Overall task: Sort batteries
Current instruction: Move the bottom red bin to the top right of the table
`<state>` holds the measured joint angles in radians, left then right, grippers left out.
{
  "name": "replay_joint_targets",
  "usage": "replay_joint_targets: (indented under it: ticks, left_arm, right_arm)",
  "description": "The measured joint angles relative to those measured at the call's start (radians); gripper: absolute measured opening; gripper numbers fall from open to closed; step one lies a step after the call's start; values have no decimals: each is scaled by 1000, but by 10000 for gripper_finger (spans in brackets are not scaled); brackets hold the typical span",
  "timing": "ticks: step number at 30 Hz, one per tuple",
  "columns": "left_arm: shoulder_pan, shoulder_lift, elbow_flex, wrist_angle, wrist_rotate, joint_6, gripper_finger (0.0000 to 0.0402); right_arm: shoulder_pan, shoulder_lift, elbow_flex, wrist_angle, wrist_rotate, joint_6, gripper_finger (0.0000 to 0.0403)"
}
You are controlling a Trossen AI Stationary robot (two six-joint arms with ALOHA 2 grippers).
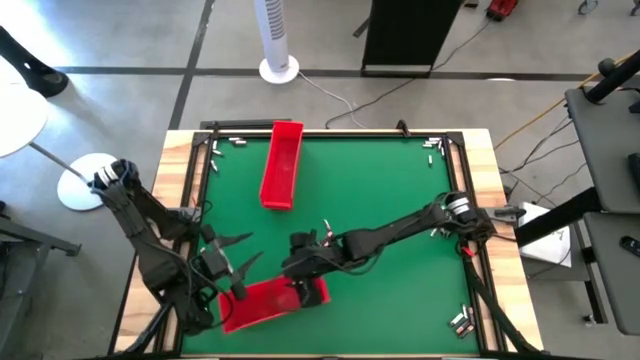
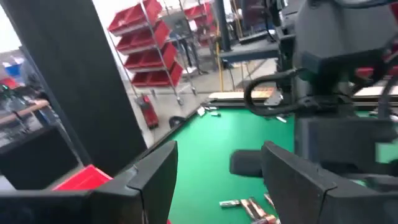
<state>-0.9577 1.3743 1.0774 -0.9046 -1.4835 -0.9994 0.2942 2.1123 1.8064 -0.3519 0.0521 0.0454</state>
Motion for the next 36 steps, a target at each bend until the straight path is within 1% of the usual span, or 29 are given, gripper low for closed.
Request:
replay_joint_targets:
  ticks: [3, 8, 10, 12, 15, 19, 23, 29, 31, 36]
  left_arm:
    - [1, 2, -46, 3, -12, -57, 208]
    - [15, 2, -89, 4, -23, -72, 208]
    - [16, 3, -91, 3, -16, -59, 208]
    - [16, 4, -91, 3, 9, -15, 208]
    - [16, 1, -91, -3, 33, 12, 208]
    - [15, -1, -91, -16, 33, 42, 208]
    - [-4, -27, -92, -35, 29, 86, 207]
    - [-42, -98, -92, -42, -66, 101, 207]
    - [-46, -111, -92, -42, -78, 101, 207]
    - [-46, -119, -92, -42, -87, 111, 207]
  right_arm:
    - [-6, 67, 99, -91, 0, -22, 224]
    - [-18, 173, 257, -193, -17, -49, 227]
    - [-21, 209, 313, -218, -27, -53, 229]
    - [-22, 240, 359, -253, -27, -46, 226]
    - [-24, 279, 419, -268, -28, -50, 212]
    - [-27, 319, 479, -280, -28, -55, 177]
    - [-27, 341, 504, -297, -29, -46, 128]
    - [-27, 345, 497, -365, -29, -21, 46]
    - [-27, 345, 497, -382, -31, 0, 22]
    - [-25, 306, 495, -442, -26, 37, 10]
